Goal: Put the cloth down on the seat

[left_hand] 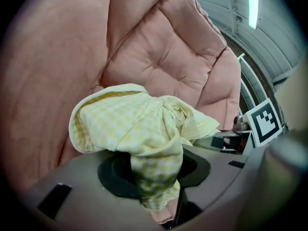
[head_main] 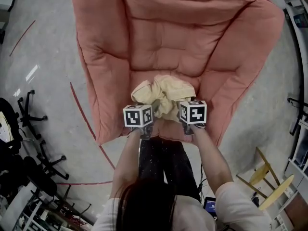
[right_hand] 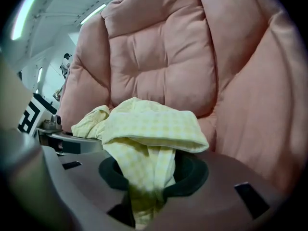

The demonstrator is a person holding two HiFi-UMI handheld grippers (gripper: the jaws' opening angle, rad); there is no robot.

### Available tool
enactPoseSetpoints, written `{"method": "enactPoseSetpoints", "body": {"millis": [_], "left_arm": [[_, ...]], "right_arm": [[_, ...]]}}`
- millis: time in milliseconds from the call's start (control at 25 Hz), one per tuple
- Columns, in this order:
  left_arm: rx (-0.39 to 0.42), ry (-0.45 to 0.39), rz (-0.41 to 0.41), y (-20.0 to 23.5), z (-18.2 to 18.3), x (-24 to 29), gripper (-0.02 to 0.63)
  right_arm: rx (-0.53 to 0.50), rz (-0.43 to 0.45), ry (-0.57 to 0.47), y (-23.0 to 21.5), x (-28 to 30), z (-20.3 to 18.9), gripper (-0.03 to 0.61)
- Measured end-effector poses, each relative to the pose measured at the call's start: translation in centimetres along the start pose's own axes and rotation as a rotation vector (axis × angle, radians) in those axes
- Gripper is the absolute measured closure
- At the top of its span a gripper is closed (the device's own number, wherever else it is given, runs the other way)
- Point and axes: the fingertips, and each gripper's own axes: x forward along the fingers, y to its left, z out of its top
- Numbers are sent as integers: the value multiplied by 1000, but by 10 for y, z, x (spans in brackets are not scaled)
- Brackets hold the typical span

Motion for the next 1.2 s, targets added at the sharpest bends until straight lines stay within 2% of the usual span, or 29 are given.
{"method": "enactPoseSetpoints", "body": {"millis": [240, 400, 480, 680, 880, 1000, 1120, 1200], "left_arm": [[-43, -27, 44, 12, 1, 21, 425], [-42, -21, 105, 15, 0, 7, 352], [-68, -8, 133, 14, -7, -7, 331], [-128, -1, 155, -6, -24, -46, 325], [-118, -62, 119, -41, -13, -89, 325], [-72, -116, 68, -73, 6, -115, 325], [-27, -167, -19, -106, 27, -142, 327], [25, -212, -41, -125, 38, -162, 329]], "right_arm": [[-4, 19, 10, -12, 23, -2, 357], [14, -4, 7, -8, 10, 1, 274], [34, 0, -2, -2, -7, 1, 264], [54, 10, -43, 14, -59, 6, 261], [20, 42, -117, 38, -116, 29, 261], [0, 61, -166, 50, -150, 44, 261], [-28, 76, -228, 62, -183, 61, 262], [-58, 76, -269, 69, -205, 69, 270]]}}
